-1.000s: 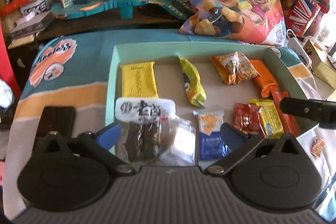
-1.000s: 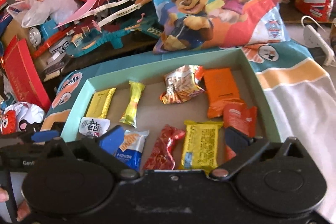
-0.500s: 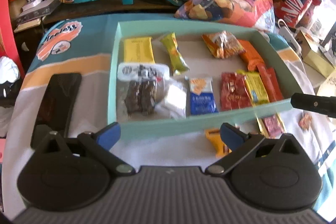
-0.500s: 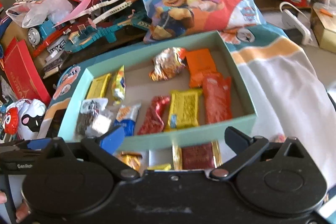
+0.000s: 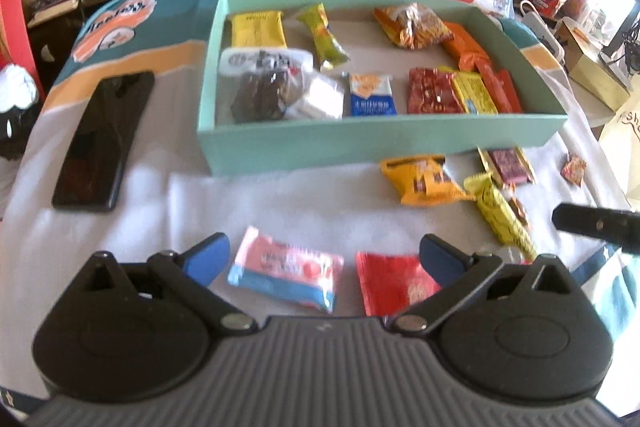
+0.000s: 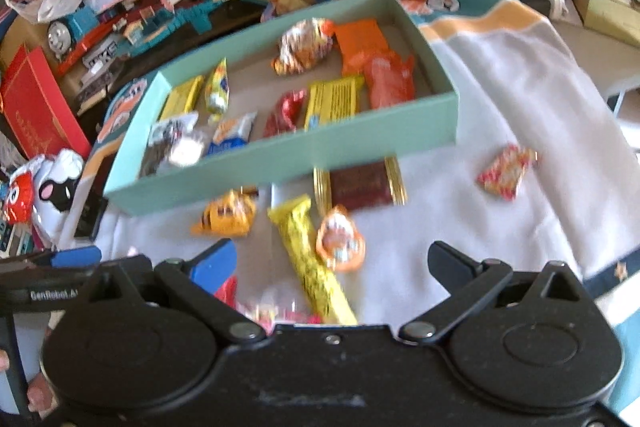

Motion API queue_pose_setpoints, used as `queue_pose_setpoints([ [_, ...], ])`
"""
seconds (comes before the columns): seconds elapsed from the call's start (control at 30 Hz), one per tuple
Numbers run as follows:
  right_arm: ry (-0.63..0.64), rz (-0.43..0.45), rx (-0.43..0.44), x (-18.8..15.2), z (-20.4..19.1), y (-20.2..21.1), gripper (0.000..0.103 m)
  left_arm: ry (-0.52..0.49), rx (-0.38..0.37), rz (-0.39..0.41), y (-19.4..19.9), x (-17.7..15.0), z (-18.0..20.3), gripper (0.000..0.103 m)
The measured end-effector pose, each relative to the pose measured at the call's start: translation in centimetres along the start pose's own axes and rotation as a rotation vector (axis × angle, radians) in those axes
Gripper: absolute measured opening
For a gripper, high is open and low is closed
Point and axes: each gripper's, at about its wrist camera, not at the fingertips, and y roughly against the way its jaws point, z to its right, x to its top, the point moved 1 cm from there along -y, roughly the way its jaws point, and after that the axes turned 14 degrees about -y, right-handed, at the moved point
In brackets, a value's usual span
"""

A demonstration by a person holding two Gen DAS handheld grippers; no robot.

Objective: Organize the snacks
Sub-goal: 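Grasp red Skittles bag with right tool while left grasps pink-blue candy pack, then lift the Skittles bag with right tool while left lifts pink candy pack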

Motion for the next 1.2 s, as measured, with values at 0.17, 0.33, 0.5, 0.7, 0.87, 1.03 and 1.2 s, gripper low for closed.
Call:
queue_pose_setpoints([
  [0.17,0.008,-0.039,-0.012,-2.7,0.3,0.3,0.103,0.017,-0.005,-0.025,0.0,-1.8,-0.1,0.103],
  [0.33,0.039,-0.06,-0.024,-5.0,0.1,1.0,0.103,0.057,0.006,-0.042,0.0,-3.4,-1.1,0.103],
  [0.5,0.072,-0.084,-0.047,-7.1,0.1,0.9,0.103,0.11,0.003,-0.069,-0.4,-4.6,-2.0,0.103],
  [0.7,0.134,-0.069,-0.071,-8.3,-0.7,0.3,0.08,0.13,0.015,-0.082,-0.7,-4.6,-2.3,0.103],
  [0.87,0.162,-0.056,-0.07,-8.2,-1.0,0.3,0.056,0.188,0.013,-0.108,-1.6,-4.2,-3.3,0.103],
  [1.03,0.084,-0.01,-0.06,-6.1,0.5,1.3,0.056,0.243,-0.005,-0.106,-2.5,-3.0,-3.8,0.093],
  [1.2,0.033,0.028,-0.068,-4.0,1.8,1.4,0.056,0.205,-0.023,-0.092,-3.5,-1.0,-2.4,0.079],
])
